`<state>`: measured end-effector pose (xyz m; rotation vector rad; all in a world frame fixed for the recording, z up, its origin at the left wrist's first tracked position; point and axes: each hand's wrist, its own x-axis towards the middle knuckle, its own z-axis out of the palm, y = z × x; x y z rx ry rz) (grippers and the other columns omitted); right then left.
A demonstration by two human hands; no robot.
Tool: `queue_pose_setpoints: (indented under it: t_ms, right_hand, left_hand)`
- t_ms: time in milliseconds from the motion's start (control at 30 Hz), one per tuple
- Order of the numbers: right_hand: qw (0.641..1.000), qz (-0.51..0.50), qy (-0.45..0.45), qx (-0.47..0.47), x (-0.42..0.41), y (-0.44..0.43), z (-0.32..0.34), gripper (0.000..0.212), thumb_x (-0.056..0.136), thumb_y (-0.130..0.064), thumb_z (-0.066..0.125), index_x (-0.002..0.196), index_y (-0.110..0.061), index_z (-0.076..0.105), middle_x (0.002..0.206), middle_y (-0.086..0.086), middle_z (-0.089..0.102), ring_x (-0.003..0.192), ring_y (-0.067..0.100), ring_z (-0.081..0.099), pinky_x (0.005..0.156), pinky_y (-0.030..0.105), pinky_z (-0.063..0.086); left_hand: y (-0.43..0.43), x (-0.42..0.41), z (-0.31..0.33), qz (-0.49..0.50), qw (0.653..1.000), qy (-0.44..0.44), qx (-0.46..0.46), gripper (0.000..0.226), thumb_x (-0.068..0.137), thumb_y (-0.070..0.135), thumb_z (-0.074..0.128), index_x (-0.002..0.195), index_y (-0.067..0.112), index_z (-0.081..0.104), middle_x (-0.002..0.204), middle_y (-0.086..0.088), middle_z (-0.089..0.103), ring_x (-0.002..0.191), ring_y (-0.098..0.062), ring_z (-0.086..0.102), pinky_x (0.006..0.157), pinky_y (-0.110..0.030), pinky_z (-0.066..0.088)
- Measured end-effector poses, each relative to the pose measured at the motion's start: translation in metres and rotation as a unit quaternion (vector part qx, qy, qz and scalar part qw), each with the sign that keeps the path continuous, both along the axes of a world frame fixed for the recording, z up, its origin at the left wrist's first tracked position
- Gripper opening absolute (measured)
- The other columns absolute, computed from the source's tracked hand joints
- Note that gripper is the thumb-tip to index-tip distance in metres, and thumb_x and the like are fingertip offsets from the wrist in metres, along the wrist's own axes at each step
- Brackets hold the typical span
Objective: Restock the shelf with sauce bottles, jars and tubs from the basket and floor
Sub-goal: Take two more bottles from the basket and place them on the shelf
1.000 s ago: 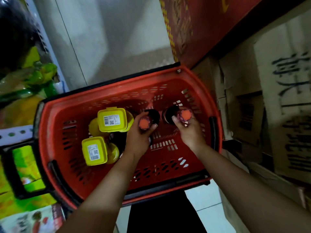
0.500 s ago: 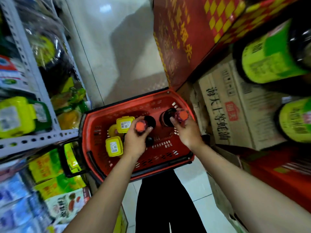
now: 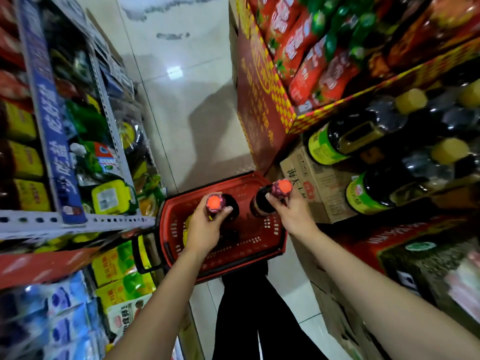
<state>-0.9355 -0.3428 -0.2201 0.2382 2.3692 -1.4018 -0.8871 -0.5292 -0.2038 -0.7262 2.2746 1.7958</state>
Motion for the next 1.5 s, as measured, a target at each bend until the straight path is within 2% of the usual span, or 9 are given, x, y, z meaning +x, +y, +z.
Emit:
queue_pose_setpoints:
  t_ms: [233, 300, 433, 567, 800, 933, 1133, 1433, 1500]
  right_hand:
    - [0.997, 0.052, 0.045, -0.018, 0.015, 0.019, 0.087, 0.031, 0.085, -0.028, 0.064, 0.107, -0.009, 0.056, 0.097, 0.005, 0.054, 0.095, 0.019, 0.051, 0.08, 0.022, 0.036]
    - [0.996, 0.063, 0.056, -0.028, 0.017, 0.027, 0.108, 0.029, 0.087, -0.017, 0.062, 0.111, -0.003, 0.054, 0.095, 0.001, 0.054, 0.091, 0.012, 0.051, 0.077, 0.015, 0.035]
    - [0.992, 0.067, 0.103, -0.027, 0.024, 0.043, 0.141, 0.027, 0.086, -0.019, 0.063, 0.108, -0.005, 0.058, 0.101, 0.012, 0.06, 0.099, 0.025, 0.055, 0.089, 0.037, 0.042]
    - [0.989, 0.047, 0.136, -0.031, 0.036, 0.06, 0.166, 0.027, 0.086, -0.023, 0.062, 0.109, -0.009, 0.057, 0.099, 0.003, 0.058, 0.098, 0.018, 0.054, 0.087, 0.024, 0.042]
    - [0.988, -0.027, 0.151, -0.014, 0.064, 0.078, 0.189, 0.036, 0.084, -0.038, 0.063, 0.112, -0.016, 0.06, 0.106, -0.001, 0.064, 0.105, 0.018, 0.056, 0.095, 0.032, 0.044]
    - [0.985, -0.072, 0.153, 0.022, 0.087, 0.08, 0.204, 0.01, 0.089, -0.026, 0.058, 0.098, -0.025, 0.054, 0.087, -0.022, 0.049, 0.091, 0.007, 0.048, 0.072, -0.002, 0.032]
    - [0.956, -0.215, 0.185, 0.073, 0.139, 0.075, 0.219, 0.025, 0.091, -0.023, 0.056, 0.075, -0.035, 0.04, 0.078, -0.017, 0.046, 0.079, 0.003, 0.045, 0.069, 0.003, 0.033]
    - [0.899, -0.383, 0.174, 0.12, 0.24, 0.085, 0.228, 0.016, 0.089, -0.02, 0.059, 0.105, -0.015, 0.058, 0.096, -0.005, 0.054, 0.093, 0.01, 0.048, 0.074, 0.0, 0.032]
    - [0.888, -0.417, 0.173, 0.089, 0.261, 0.086, 0.229, 0.013, 0.089, -0.022, 0.059, 0.101, -0.022, 0.057, 0.094, -0.008, 0.056, 0.092, 0.01, 0.049, 0.081, 0.014, 0.037]
  left_hand:
    - [0.01, 0.012, 0.082, -0.03, 0.999, 0.028, 0.019, 0.024, 0.084, 0.01, 0.063, 0.104, 0.021, 0.054, 0.092, 0.009, 0.061, 0.097, -0.016, 0.057, 0.087, -0.035, 0.046]
    - [0.012, 0.016, 0.1, -0.056, 0.997, 0.041, 0.017, 0.022, 0.085, 0.012, 0.062, 0.103, 0.023, 0.055, 0.095, 0.009, 0.061, 0.1, -0.015, 0.057, 0.091, -0.033, 0.045]
    - [0.02, 0.017, 0.133, -0.101, 0.991, 0.083, -0.01, 0.019, 0.085, 0.014, 0.063, 0.099, 0.023, 0.057, 0.091, 0.011, 0.062, 0.096, -0.014, 0.058, 0.087, -0.025, 0.044]
    - [0.035, 0.013, 0.157, -0.143, 0.982, 0.119, -0.032, 0.016, 0.083, 0.012, 0.065, 0.097, 0.015, 0.059, 0.085, 0.012, 0.062, 0.084, -0.008, 0.057, 0.073, -0.006, 0.042]
    - [0.049, 0.001, 0.165, -0.209, 0.969, 0.134, 0.01, 0.024, 0.068, 0.042, 0.073, 0.083, 0.029, 0.061, 0.083, 0.002, 0.065, 0.083, -0.014, 0.057, 0.083, -0.037, 0.047]
    - [0.058, -0.01, 0.172, -0.28, 0.948, 0.149, 0.032, 0.015, 0.075, 0.03, 0.07, 0.081, 0.026, 0.057, 0.078, 0.004, 0.061, 0.072, -0.006, 0.053, 0.074, -0.02, 0.045]
    - [0.071, -0.021, 0.175, -0.385, 0.91, 0.145, 0.048, 0.017, 0.069, 0.046, 0.069, 0.084, 0.04, 0.063, 0.093, -0.003, 0.068, 0.09, -0.02, 0.062, 0.083, -0.033, 0.048]
    - [0.125, 0.02, 0.193, -0.532, 0.828, 0.175, 0.038, 0.01, 0.084, 0.023, 0.064, 0.089, 0.014, 0.062, 0.08, 0.004, 0.061, 0.079, -0.009, 0.056, 0.073, -0.02, 0.039]
    - [0.139, 0.033, 0.195, -0.549, 0.818, 0.169, 0.045, 0.009, 0.083, 0.021, 0.065, 0.089, 0.016, 0.061, 0.083, 0.001, 0.062, 0.085, -0.014, 0.057, 0.078, -0.026, 0.038]
